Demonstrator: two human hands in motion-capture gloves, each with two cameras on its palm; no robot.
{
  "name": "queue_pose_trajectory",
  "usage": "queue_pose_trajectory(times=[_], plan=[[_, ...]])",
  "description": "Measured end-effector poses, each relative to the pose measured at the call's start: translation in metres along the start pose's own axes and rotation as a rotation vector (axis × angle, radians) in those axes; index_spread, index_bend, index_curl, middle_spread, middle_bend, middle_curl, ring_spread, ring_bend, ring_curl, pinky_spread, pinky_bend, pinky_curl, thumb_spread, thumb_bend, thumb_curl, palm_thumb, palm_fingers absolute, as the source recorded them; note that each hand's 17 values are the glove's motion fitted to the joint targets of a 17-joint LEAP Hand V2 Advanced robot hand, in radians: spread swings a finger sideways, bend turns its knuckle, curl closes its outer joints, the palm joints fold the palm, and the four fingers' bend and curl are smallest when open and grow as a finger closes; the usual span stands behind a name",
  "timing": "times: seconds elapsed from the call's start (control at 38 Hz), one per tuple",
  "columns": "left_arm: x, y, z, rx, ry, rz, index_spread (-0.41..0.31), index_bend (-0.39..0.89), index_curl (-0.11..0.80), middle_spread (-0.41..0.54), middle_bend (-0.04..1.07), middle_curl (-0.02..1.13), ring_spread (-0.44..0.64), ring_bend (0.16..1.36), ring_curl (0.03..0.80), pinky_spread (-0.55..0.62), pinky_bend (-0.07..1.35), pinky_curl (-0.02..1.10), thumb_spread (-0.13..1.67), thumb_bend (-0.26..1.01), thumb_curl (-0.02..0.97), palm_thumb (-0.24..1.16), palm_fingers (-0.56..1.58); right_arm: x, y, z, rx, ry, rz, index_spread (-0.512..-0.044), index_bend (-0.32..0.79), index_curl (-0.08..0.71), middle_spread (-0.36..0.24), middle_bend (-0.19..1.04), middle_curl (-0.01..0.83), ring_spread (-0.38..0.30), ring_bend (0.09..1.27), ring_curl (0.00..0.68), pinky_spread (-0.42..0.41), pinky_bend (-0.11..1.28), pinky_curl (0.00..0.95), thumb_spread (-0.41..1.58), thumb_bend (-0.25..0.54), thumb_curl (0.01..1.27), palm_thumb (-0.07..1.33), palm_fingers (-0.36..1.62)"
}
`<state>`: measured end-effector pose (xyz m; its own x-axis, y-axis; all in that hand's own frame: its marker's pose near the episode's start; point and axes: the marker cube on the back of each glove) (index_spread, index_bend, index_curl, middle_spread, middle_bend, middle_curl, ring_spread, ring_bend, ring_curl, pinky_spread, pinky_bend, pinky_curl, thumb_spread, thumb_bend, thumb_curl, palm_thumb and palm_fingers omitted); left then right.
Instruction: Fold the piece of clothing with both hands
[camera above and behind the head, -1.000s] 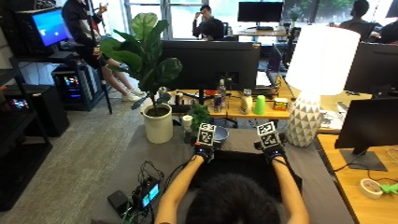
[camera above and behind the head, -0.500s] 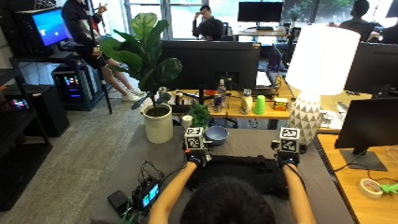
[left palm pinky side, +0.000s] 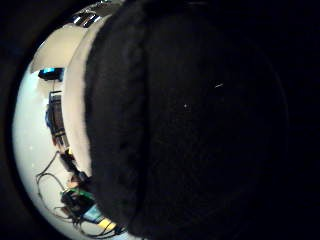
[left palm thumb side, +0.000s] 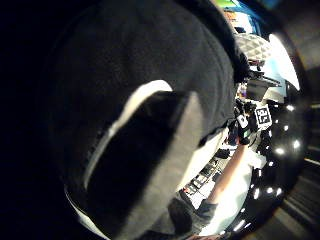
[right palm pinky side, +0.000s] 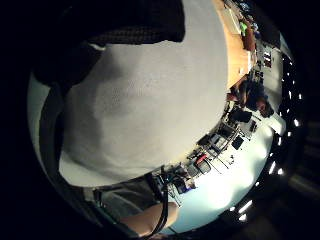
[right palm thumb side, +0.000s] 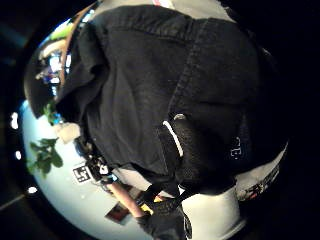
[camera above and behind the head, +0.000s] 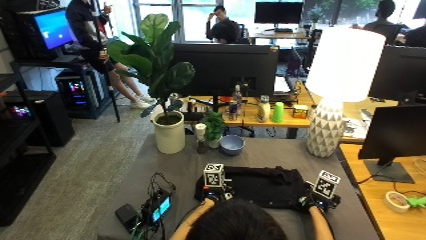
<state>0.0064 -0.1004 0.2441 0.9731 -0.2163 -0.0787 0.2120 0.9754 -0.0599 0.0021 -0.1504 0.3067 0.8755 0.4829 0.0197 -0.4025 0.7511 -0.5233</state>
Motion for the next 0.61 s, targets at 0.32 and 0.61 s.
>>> queue_pose_trajectory(times=[0.32,0.61], plan=[[-0.001,0.008,0.021,-0.206,0.009,-0.067,-0.105,0.11,0.336,0.162,0.18,0.26,0.40,0.44,0.341,0.49,0.27,0.35,1.01,-0.09,0.133,-0.11,-0.12,-0.019,-0.010,-0.002,0.307,-0.110,0.014,-0.209,0.02,0.129,0.006,0.25,0.417,-0.046,0.57,0.383,-0.027,0.76,0.405,1.17,0.037,0.32,0.66,0.73],[-0.008,0.005,-0.027,-0.266,0.054,-0.087,-0.101,0.12,0.289,0.175,0.17,0.25,0.43,0.48,0.328,0.49,0.28,0.35,1.00,-0.04,0.149,-0.03,-0.04,-0.039,0.002,-0.015,0.078,-0.271,0.000,-0.183,0.16,0.225,-0.097,0.40,0.495,-0.172,0.67,0.458,-0.206,0.72,0.433,1.02,0.119,0.42,0.97,1.27]])
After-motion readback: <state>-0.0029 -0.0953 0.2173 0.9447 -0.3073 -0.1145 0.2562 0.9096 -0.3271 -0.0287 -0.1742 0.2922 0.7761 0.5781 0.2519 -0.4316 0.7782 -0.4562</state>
